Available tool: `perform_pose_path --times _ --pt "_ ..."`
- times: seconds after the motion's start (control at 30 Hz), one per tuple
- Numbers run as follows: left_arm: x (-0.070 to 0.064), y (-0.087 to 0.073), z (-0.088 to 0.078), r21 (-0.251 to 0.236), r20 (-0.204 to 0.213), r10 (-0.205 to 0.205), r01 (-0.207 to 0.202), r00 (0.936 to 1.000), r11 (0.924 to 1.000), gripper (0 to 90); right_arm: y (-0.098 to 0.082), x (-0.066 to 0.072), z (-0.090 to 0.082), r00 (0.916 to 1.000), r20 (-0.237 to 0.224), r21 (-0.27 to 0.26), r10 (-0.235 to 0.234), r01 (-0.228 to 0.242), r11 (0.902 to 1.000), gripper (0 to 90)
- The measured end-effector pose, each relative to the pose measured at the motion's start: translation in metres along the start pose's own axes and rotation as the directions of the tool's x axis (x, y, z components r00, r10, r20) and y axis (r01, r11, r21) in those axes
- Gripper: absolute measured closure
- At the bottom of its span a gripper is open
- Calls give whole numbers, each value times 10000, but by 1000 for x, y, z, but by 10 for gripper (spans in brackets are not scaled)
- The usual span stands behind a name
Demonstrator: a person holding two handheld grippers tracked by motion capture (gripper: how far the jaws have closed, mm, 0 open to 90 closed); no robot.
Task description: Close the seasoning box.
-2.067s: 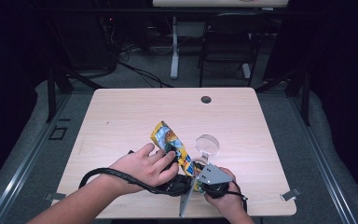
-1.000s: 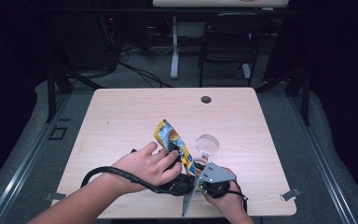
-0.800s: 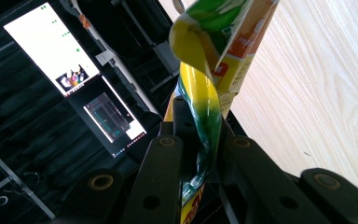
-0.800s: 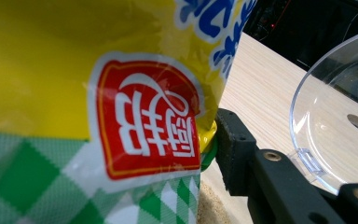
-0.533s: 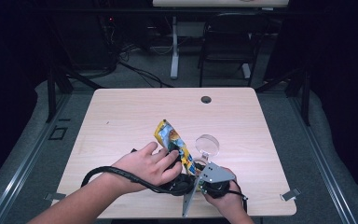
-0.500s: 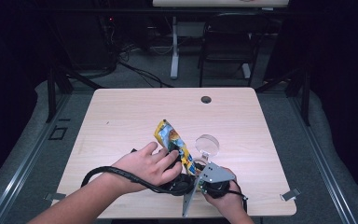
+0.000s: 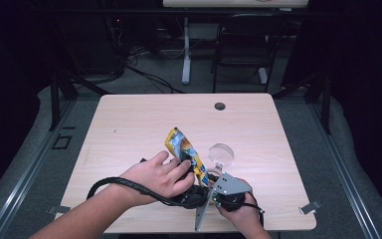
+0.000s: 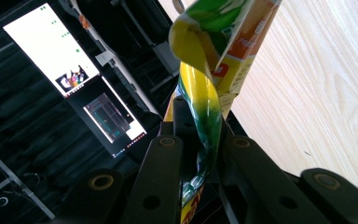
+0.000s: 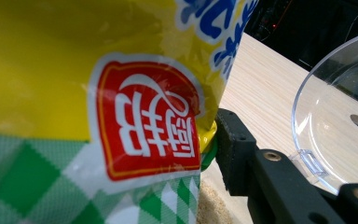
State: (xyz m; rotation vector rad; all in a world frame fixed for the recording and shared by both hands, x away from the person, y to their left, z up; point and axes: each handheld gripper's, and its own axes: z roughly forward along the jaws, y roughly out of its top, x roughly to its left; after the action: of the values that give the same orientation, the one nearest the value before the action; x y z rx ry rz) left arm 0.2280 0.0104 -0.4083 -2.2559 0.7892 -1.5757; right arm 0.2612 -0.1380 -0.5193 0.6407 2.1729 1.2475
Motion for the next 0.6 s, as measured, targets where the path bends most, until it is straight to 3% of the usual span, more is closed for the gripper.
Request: perform_pose_path --times 0.6 --pt "1 0 1 -76 69 -31 32 10000 10000 886 1 -1 -1 9998 -150 132 121 -119 9998 714"
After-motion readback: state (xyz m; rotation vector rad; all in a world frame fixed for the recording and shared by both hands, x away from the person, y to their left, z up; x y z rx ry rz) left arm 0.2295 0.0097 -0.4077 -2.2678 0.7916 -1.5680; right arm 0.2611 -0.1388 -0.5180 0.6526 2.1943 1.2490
